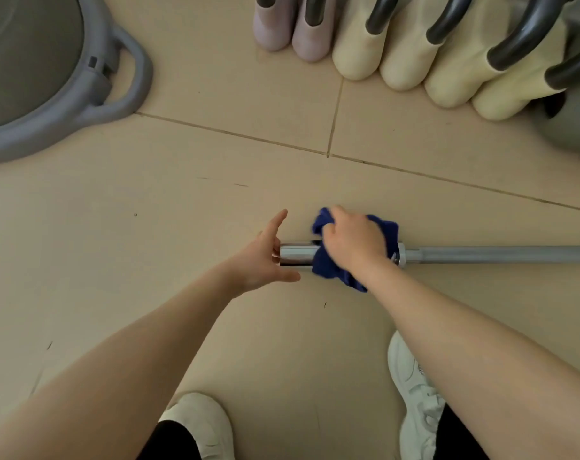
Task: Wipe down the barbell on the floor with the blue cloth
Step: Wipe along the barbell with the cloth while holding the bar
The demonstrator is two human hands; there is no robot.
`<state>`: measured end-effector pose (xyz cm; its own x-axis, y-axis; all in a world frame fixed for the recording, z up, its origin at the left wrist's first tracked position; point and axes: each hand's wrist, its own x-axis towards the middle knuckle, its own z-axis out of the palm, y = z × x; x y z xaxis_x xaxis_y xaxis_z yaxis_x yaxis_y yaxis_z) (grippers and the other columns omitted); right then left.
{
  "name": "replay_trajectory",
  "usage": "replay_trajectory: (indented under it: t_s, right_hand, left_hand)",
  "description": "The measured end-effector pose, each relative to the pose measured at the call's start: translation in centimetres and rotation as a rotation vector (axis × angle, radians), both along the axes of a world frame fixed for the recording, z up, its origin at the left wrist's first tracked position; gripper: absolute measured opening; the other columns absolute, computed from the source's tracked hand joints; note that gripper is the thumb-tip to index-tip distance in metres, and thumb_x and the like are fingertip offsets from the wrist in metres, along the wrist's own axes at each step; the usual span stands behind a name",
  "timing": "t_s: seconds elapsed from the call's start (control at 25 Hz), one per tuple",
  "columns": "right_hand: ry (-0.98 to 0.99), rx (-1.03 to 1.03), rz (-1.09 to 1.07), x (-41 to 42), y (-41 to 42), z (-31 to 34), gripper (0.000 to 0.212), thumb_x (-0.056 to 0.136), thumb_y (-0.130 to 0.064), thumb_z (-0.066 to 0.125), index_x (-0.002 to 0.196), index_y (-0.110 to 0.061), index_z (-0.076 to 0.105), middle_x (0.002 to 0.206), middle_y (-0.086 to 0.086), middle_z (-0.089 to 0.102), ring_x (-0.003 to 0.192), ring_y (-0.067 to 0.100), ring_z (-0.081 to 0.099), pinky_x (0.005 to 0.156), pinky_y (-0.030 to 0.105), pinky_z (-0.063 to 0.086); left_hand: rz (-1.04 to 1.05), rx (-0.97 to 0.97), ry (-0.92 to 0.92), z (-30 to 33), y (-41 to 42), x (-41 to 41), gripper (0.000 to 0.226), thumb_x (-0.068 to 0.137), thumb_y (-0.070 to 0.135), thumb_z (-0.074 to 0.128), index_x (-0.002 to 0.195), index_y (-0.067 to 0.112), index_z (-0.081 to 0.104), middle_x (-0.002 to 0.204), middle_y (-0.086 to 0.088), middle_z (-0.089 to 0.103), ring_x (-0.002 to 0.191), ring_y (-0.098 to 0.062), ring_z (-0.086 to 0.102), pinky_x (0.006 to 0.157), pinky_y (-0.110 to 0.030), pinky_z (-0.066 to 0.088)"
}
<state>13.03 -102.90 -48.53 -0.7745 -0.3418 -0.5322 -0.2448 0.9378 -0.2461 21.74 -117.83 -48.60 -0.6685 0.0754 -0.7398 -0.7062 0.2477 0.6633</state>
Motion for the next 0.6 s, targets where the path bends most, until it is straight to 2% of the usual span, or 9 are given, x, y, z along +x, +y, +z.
replay_trajectory:
  t_s: [0.08, 0.16, 0.2, 0.28, 0.36, 0.44, 0.52, 0.6]
  right_hand:
    - [-0.066, -0.201, 0.266, 2.4, -1.4, 0.7, 0.017, 0.090, -0.013, 0.038, 0.101, -0.012, 0.050, 0.100, 0.014, 0.065, 0.090, 0.035, 0.060, 0.068, 0.036, 0.038]
    - [-0.075, -0.221, 0.417, 1.7, -0.3, 1.0, 0.029, 0.087, -0.010, 0.041, 0.115, -0.013, 0.051, 0.111, 0.012, 0.064, 0.099, 0.034, 0.058, 0.078, 0.036, 0.040]
    - [-0.056, -0.112, 0.429, 0.4, 1.1, 1.0, 0.035, 0.087, -0.011, 0.042, 0.121, -0.015, 0.048, 0.116, 0.012, 0.063, 0.103, 0.034, 0.058, 0.081, 0.036, 0.040]
    - [0.055, 0.181, 0.312, -1.8, 3.6, 0.9, 0.033, 0.089, -0.015, 0.039, 0.122, -0.013, 0.046, 0.119, 0.014, 0.063, 0.105, 0.035, 0.057, 0.083, 0.036, 0.038]
    - [0.084, 0.249, 0.123, -1.5, 3.4, 1.0, 0.028, 0.091, -0.017, 0.037, 0.116, -0.010, 0.046, 0.112, 0.017, 0.065, 0.101, 0.035, 0.058, 0.077, 0.035, 0.035]
    - [0.013, 0.076, 0.166, 0.9, 0.2, 1.5, 0.025, 0.090, -0.016, 0.037, 0.113, -0.011, 0.047, 0.106, 0.017, 0.066, 0.096, 0.035, 0.059, 0.077, 0.036, 0.035]
    - [-0.042, -0.125, 0.357, 3.6, -1.8, 1.6, 0.028, 0.091, -0.014, 0.040, 0.118, -0.011, 0.047, 0.109, 0.014, 0.065, 0.102, 0.033, 0.056, 0.095, 0.038, 0.031]
    - [-0.025, -0.174, 0.468, 3.7, -1.0, 1.5, 0.031, 0.089, -0.013, 0.043, 0.119, -0.012, 0.049, 0.114, 0.007, 0.063, 0.113, 0.027, 0.052, 0.110, 0.034, 0.018]
  left_hand:
    - [-0.034, -0.051, 0.066, -0.4, 0.4, 0.5, 0.108, 0.076, 0.003, 0.072, 0.148, 0.034, -0.001, 0.111, -0.003, 0.046, 0.105, -0.021, 0.051, 0.094, -0.028, 0.043]
    - [-0.073, -0.129, 0.125, -0.6, 0.4, 0.7, 0.107, 0.077, 0.003, 0.071, 0.149, 0.031, -0.003, 0.110, -0.003, 0.045, 0.099, -0.019, 0.049, 0.089, -0.026, 0.043]
    - [-0.073, -0.162, 0.146, -0.7, 0.4, 0.8, 0.106, 0.077, 0.003, 0.071, 0.149, 0.029, -0.003, 0.104, -0.003, 0.044, 0.094, -0.019, 0.049, 0.087, -0.027, 0.044]
    - [-0.028, -0.192, 0.169, -1.0, 0.4, 0.9, 0.099, 0.079, 0.002, 0.069, 0.150, 0.024, 0.004, 0.096, -0.004, 0.044, 0.088, -0.019, 0.049, 0.084, -0.026, 0.044]
    - [-0.028, -0.237, 0.173, -1.5, 0.3, 0.9, 0.089, 0.080, 0.005, 0.070, 0.149, 0.018, 0.016, 0.097, -0.004, 0.046, 0.088, -0.018, 0.048, 0.081, -0.025, 0.043]
    - [-0.094, -0.298, 0.172, -1.6, -0.1, 0.5, 0.081, 0.079, 0.013, 0.073, 0.145, 0.014, 0.025, 0.109, -0.006, 0.048, 0.093, -0.016, 0.047, 0.084, -0.023, 0.039]
    - [-0.113, -0.297, 0.181, -1.7, -0.5, 0.2, 0.081, 0.078, 0.014, 0.074, 0.144, 0.013, 0.028, 0.130, -0.010, 0.045, 0.105, -0.019, 0.048, 0.089, -0.022, 0.037]
    - [-0.065, -0.254, 0.174, -2.0, -0.8, 0.0, 0.086, 0.078, 0.013, 0.075, 0.146, 0.013, 0.023, 0.140, -0.009, 0.041, 0.115, -0.020, 0.048, 0.094, -0.023, 0.036]
